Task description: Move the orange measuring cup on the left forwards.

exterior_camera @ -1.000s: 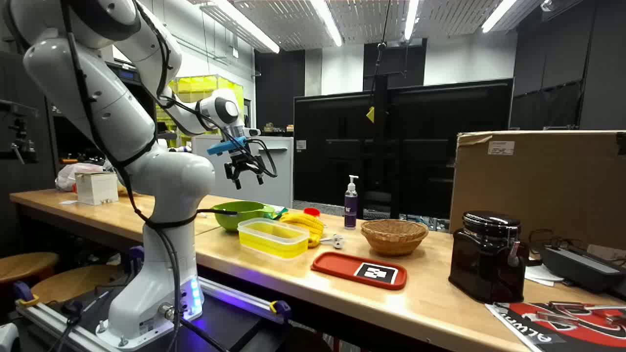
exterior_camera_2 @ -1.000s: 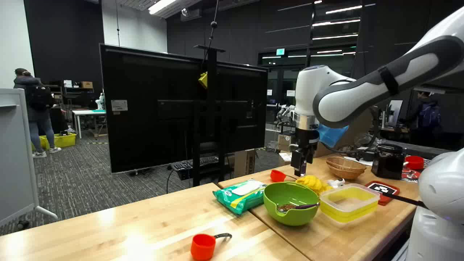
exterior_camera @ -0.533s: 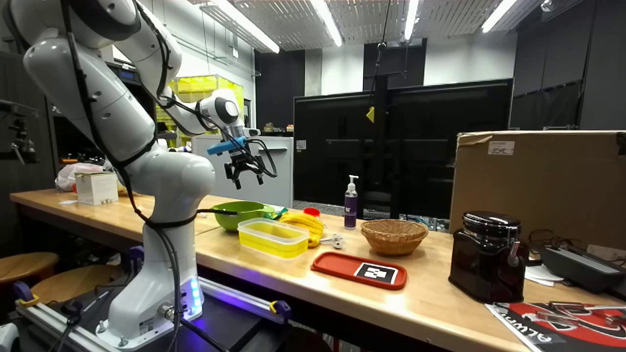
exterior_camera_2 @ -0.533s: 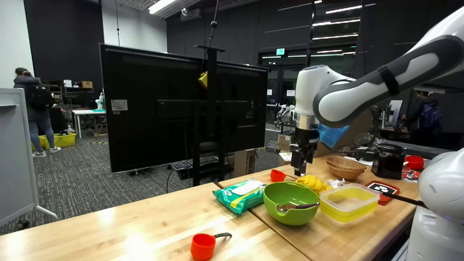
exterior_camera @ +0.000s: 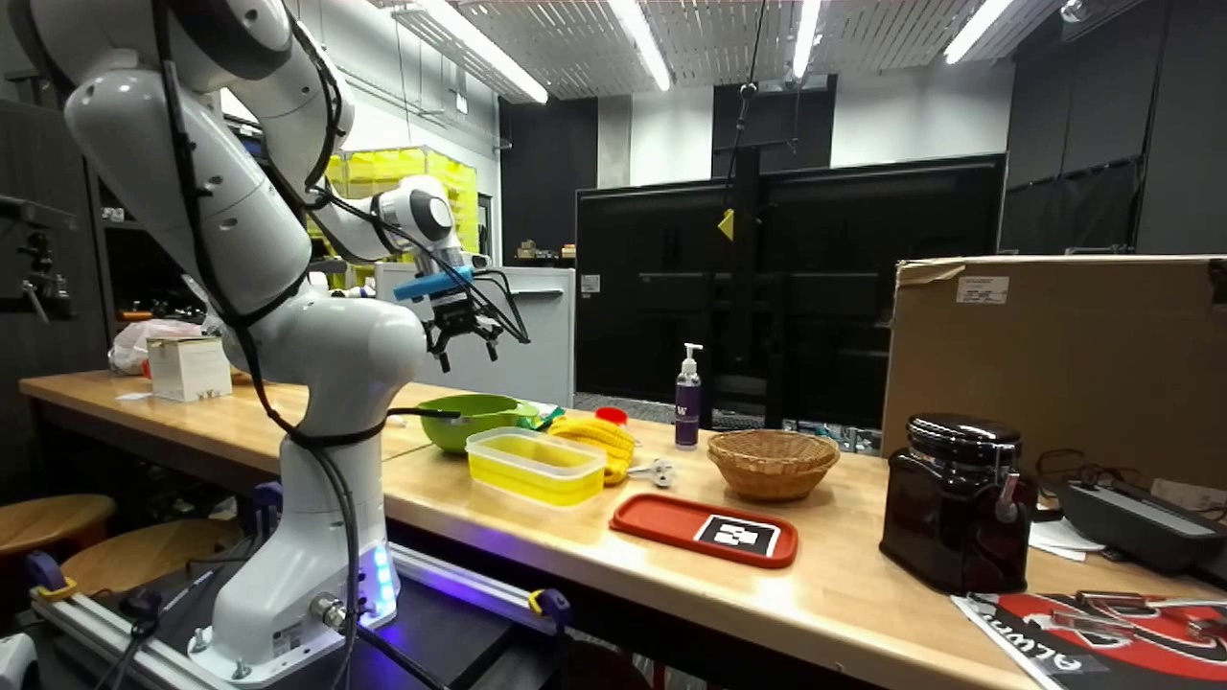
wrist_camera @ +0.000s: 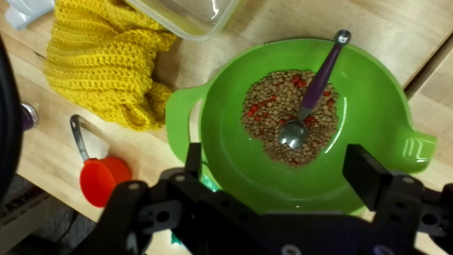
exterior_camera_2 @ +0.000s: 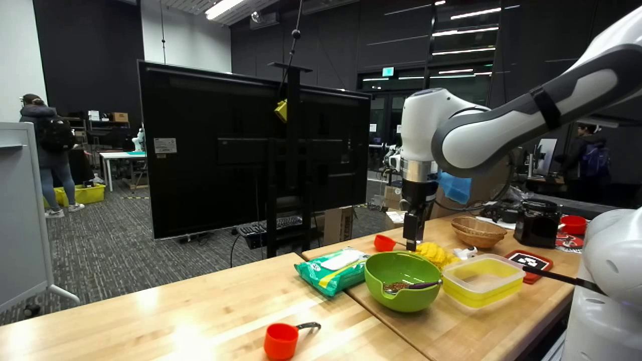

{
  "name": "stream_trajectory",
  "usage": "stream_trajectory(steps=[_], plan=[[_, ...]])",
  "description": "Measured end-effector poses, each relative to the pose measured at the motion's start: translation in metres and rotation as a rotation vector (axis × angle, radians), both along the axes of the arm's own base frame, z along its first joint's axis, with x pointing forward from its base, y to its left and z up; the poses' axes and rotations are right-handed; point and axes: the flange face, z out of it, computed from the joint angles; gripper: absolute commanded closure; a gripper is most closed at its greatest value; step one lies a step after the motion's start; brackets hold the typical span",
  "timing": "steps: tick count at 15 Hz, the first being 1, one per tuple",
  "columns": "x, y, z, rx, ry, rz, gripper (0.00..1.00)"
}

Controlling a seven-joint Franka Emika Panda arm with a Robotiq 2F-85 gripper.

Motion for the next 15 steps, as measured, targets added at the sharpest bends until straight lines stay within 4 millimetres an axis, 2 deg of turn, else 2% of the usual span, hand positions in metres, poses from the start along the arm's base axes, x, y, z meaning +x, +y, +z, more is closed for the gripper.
stream_trajectory(steps=[4, 8, 12, 15], plan=[[-0.017, 0.042, 0.004, -0.019, 0.061, 0.216, 0.0], [-0.03, 0.076, 0.006, -0.022, 0.104, 0.436, 0.0], [-0.032, 0.099, 0.002, -0.034, 0.147, 0.65, 0.0], [-0.024, 0.107, -0.001, -0.03, 0.154, 0.813, 0.0]])
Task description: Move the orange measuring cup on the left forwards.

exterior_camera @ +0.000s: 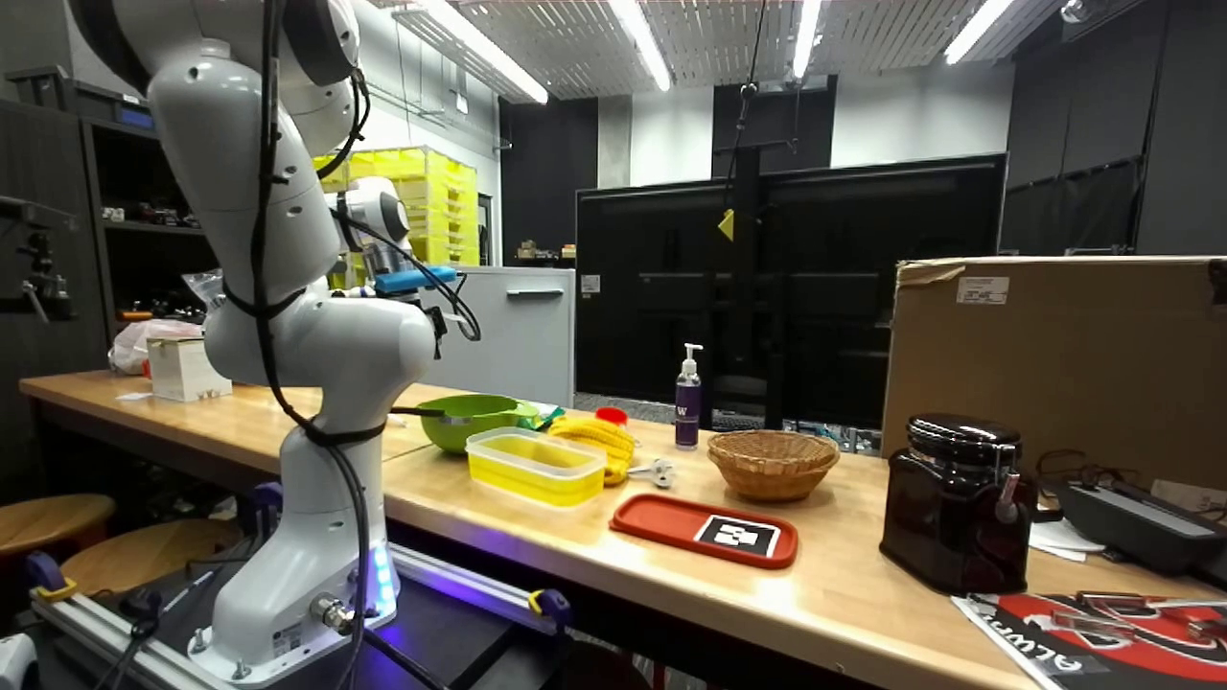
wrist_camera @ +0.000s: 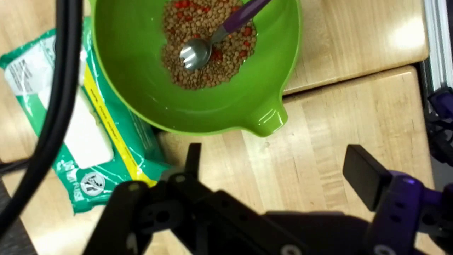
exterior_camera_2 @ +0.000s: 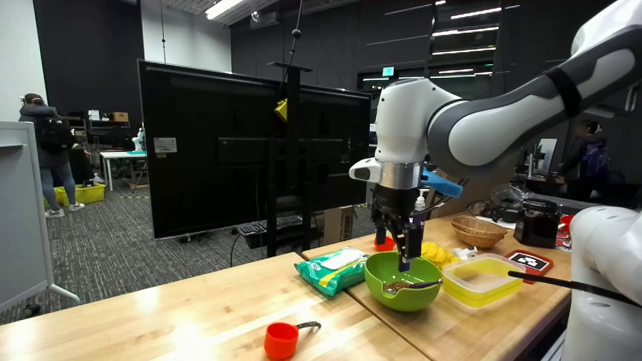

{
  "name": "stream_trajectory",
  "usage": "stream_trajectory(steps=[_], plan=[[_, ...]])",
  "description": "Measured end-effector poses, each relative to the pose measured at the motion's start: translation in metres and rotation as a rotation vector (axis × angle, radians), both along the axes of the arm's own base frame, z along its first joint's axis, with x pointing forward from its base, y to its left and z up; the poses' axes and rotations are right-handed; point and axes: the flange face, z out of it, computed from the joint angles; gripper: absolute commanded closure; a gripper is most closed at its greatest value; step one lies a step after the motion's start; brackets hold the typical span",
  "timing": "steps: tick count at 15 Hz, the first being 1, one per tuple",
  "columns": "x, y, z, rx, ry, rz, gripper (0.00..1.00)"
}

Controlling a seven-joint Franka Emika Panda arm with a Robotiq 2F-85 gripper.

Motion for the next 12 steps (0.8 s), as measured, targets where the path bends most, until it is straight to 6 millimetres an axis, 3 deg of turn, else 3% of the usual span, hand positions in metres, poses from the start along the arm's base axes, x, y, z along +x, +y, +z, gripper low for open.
stream_trajectory(steps=[7, 12], plan=[[0.02, 0.005, -0.001, 0.058, -0.026, 0.371, 0.0], [0.018, 0.022, -0.001, 0.125, -0.044, 0.627, 0.0]])
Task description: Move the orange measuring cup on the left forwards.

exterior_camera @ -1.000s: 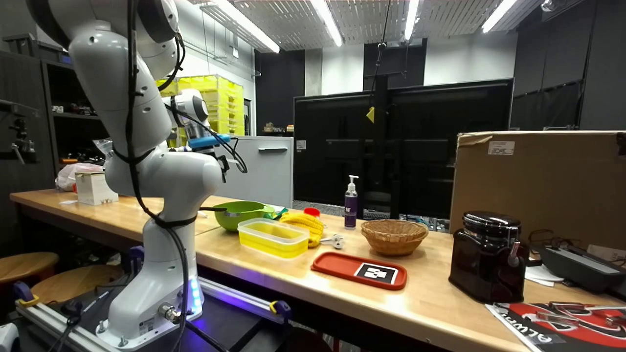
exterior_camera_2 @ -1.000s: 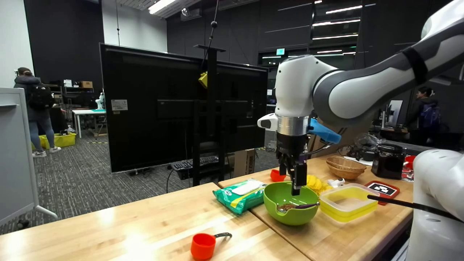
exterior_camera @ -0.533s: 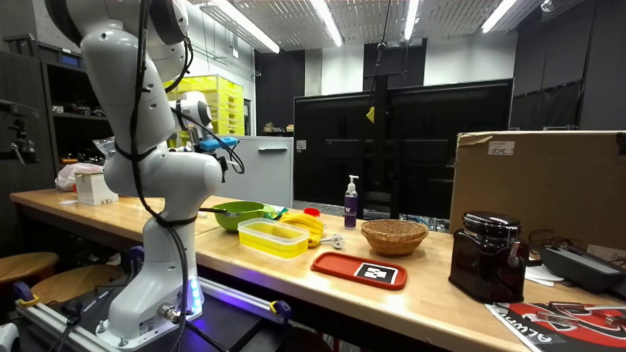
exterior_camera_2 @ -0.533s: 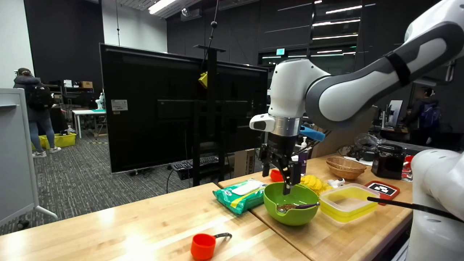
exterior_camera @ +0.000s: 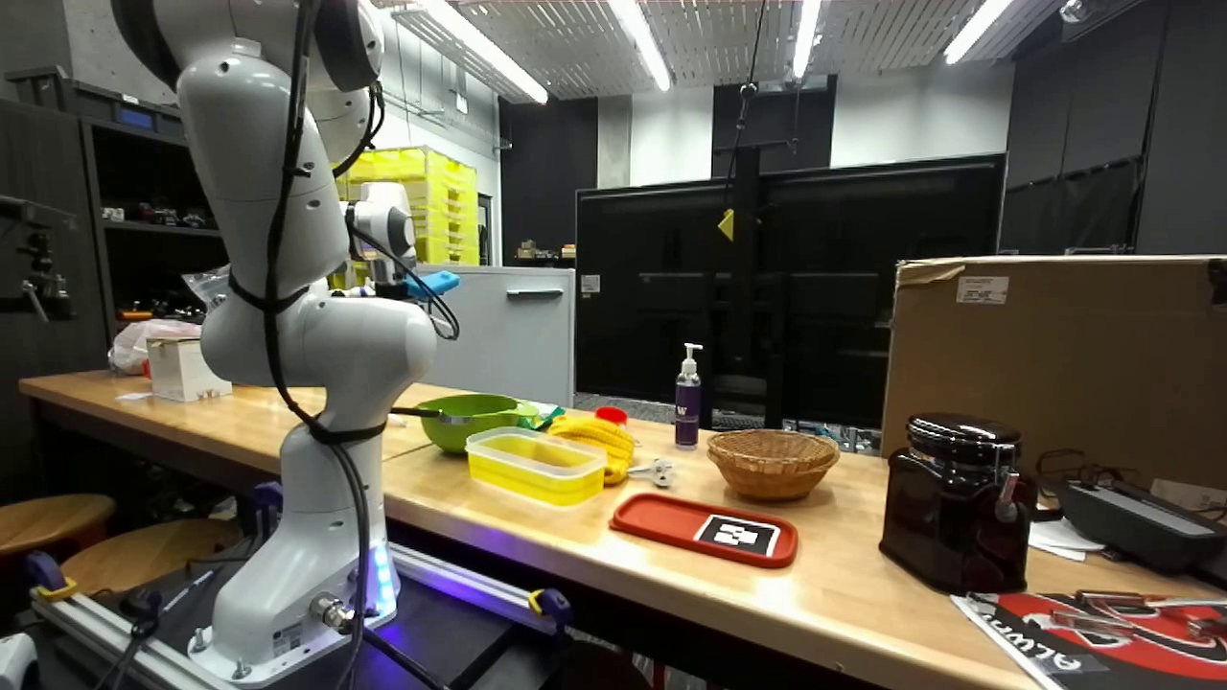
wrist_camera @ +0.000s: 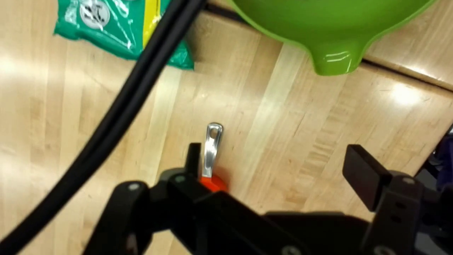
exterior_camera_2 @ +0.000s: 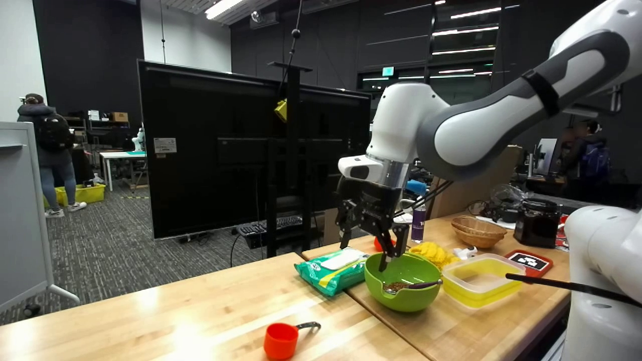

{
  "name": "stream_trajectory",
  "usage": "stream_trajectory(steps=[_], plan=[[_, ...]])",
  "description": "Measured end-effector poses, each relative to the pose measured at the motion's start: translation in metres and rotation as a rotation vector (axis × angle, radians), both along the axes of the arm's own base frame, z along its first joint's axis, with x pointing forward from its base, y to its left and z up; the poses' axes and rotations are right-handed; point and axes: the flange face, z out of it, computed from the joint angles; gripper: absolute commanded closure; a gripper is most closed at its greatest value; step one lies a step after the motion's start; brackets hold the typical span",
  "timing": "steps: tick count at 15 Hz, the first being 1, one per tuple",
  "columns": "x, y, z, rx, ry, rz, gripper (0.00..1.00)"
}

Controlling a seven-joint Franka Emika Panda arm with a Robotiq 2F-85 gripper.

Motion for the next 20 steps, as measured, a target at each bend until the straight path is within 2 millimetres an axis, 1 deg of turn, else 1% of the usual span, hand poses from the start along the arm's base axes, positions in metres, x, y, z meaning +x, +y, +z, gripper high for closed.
stream_trajectory(steps=[2, 4, 5, 14, 17, 20], plan=[[-0.005, 0.013, -0.004, 0.029, 0.003, 0.102, 0.0], [-0.012, 0.029, -0.014, 0.05, 0.027, 0.206, 0.0], [-0.014, 0.032, -0.019, 0.048, 0.038, 0.215, 0.0], [-0.01, 0.028, -0.019, 0.046, 0.038, 0.205, 0.0], [-0.002, 0.024, -0.02, 0.053, 0.045, 0.226, 0.0], [0.011, 0.021, -0.019, 0.084, 0.059, 0.258, 0.0]])
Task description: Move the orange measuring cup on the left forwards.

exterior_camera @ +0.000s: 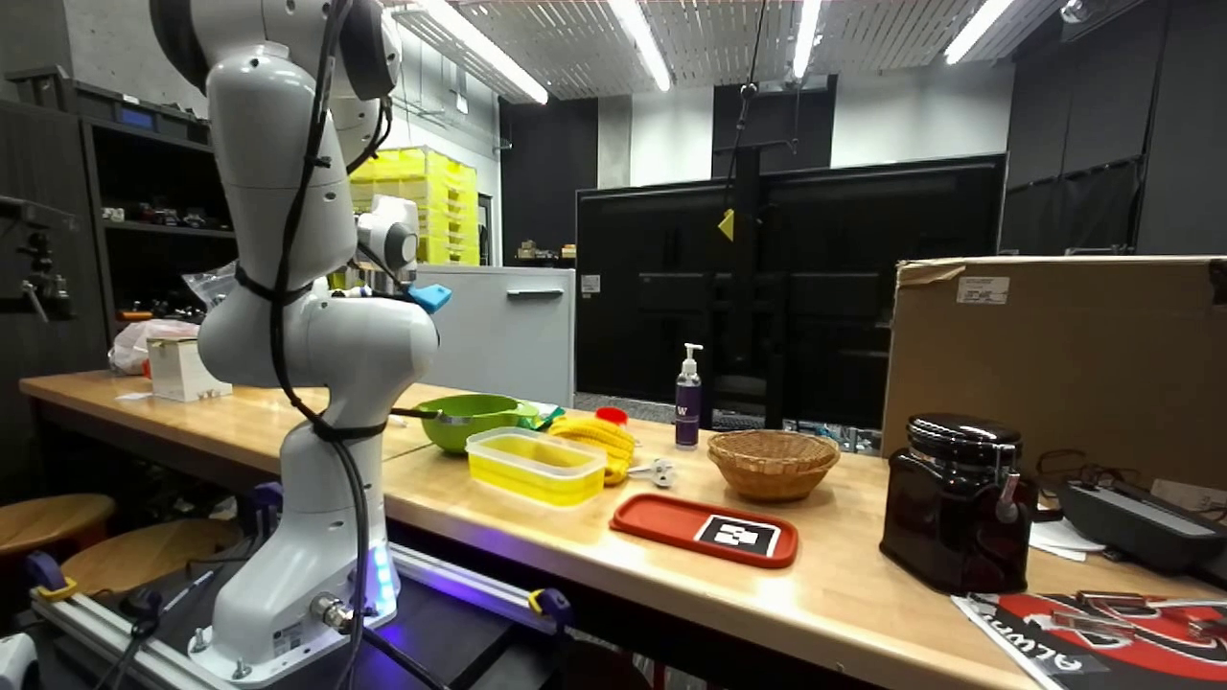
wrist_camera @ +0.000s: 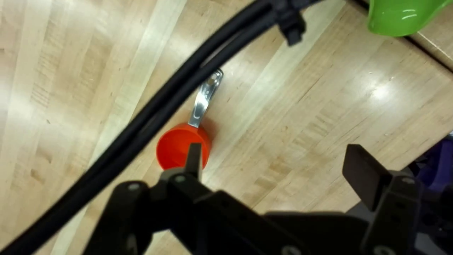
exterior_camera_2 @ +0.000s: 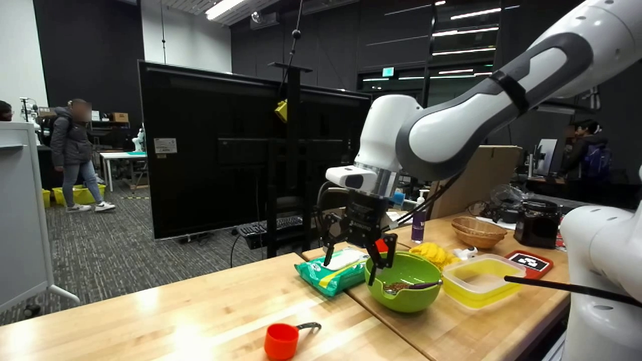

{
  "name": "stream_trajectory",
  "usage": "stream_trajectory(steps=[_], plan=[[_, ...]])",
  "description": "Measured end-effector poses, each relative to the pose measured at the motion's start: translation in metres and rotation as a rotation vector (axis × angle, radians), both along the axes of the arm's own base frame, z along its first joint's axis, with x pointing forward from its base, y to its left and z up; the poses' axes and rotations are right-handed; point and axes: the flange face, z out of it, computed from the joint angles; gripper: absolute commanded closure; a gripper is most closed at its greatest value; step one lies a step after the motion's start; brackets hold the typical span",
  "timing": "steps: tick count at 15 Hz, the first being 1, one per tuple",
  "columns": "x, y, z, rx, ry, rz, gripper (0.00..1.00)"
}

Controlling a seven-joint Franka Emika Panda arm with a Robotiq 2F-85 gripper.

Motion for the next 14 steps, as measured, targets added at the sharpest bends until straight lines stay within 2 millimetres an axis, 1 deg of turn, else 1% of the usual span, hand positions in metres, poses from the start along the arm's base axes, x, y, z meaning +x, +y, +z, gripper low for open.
stream_trajectory(steps=[2, 4, 10, 14], plan=[[0.009, -0.001, -0.001, 0.033, 0.022, 0.02, 0.0], [0.016, 0.0, -0.007, 0.061, 0.047, 0.04, 0.0], [0.036, 0.003, -0.04, 0.09, 0.119, 0.099, 0.0], [0.052, 0.007, -0.056, 0.086, 0.159, 0.136, 0.0]])
